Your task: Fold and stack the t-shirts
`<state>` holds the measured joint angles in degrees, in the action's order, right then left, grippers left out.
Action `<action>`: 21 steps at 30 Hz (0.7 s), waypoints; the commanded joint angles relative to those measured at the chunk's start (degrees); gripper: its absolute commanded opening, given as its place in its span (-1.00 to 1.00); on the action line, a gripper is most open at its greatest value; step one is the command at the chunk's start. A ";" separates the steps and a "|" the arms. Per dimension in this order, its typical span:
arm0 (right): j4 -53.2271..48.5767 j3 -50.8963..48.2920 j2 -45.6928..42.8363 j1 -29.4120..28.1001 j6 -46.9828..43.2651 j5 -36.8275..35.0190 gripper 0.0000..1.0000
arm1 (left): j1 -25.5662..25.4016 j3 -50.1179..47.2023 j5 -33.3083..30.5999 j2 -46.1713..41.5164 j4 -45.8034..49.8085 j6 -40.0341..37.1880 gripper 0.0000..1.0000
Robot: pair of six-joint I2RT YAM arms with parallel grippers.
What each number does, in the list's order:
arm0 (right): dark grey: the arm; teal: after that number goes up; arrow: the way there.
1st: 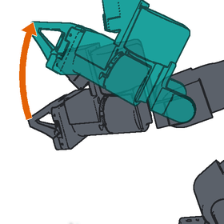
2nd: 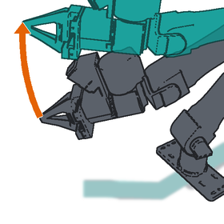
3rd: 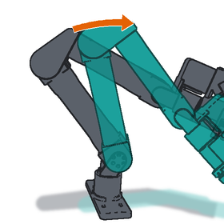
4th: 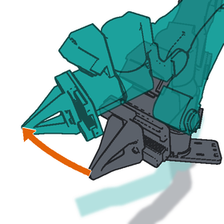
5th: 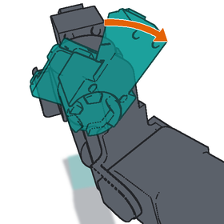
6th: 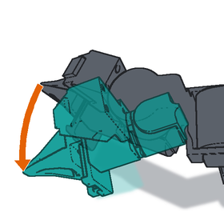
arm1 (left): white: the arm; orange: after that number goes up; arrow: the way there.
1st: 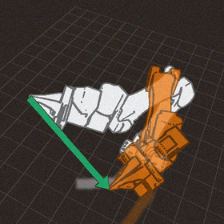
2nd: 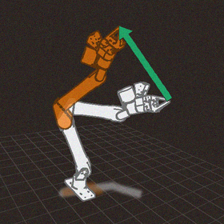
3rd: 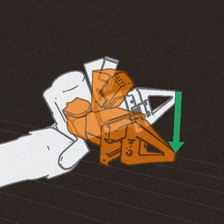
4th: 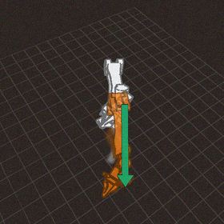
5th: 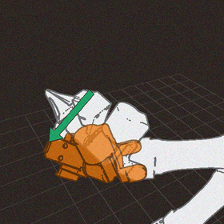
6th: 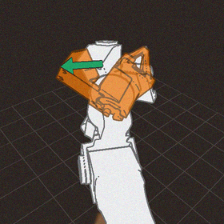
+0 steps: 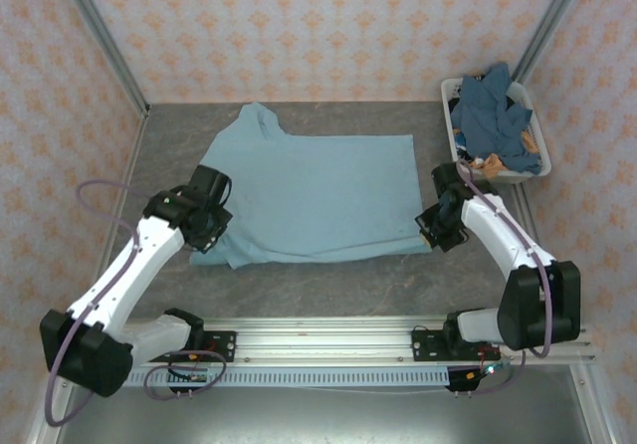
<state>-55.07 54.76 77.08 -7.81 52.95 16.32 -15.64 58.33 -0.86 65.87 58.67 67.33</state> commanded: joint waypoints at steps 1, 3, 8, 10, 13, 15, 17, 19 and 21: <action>-0.96 3.54 2.82 0.74 0.75 -3.58 -1.00 | 2.17 4.00 -2.52 4.44 -1.82 -5.67 -1.00; -0.71 5.08 4.44 0.97 0.75 -3.96 -1.00 | 3.51 5.86 -2.61 6.83 -1.81 -7.36 -1.00; 0.34 7.96 8.36 1.57 1.25 -4.54 -1.00 | 6.07 9.78 -3.73 10.39 -4.46 -11.66 -1.00; 1.07 8.96 9.57 1.66 1.41 -4.78 -1.00 | 6.67 11.12 -3.21 12.28 -6.19 -13.55 -1.00; 1.67 10.67 11.79 1.84 1.54 -5.19 -1.00 | 7.15 13.67 -2.68 15.95 -7.19 -15.95 -1.00; 1.89 11.81 13.32 2.03 1.46 -5.48 -1.00 | 7.37 15.35 -2.24 18.28 -7.90 -17.61 -1.00; 2.45 12.91 14.73 2.10 1.37 -5.73 -1.00 | 7.38 17.11 -1.86 20.76 -8.58 -19.34 -1.00; 2.75 13.88 16.10 2.19 1.20 -6.01 -1.00 | 7.46 19.04 -2.10 23.10 -8.41 -20.72 -1.00; 3.14 14.73 17.43 2.20 1.06 -5.88 -1.00 | 7.64 21.19 -2.61 25.21 -7.92 -21.89 -1.00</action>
<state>-52.40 67.26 92.82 -6.15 53.58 13.08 -8.82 76.07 -1.93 89.43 51.29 49.52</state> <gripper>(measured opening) 0.041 0.044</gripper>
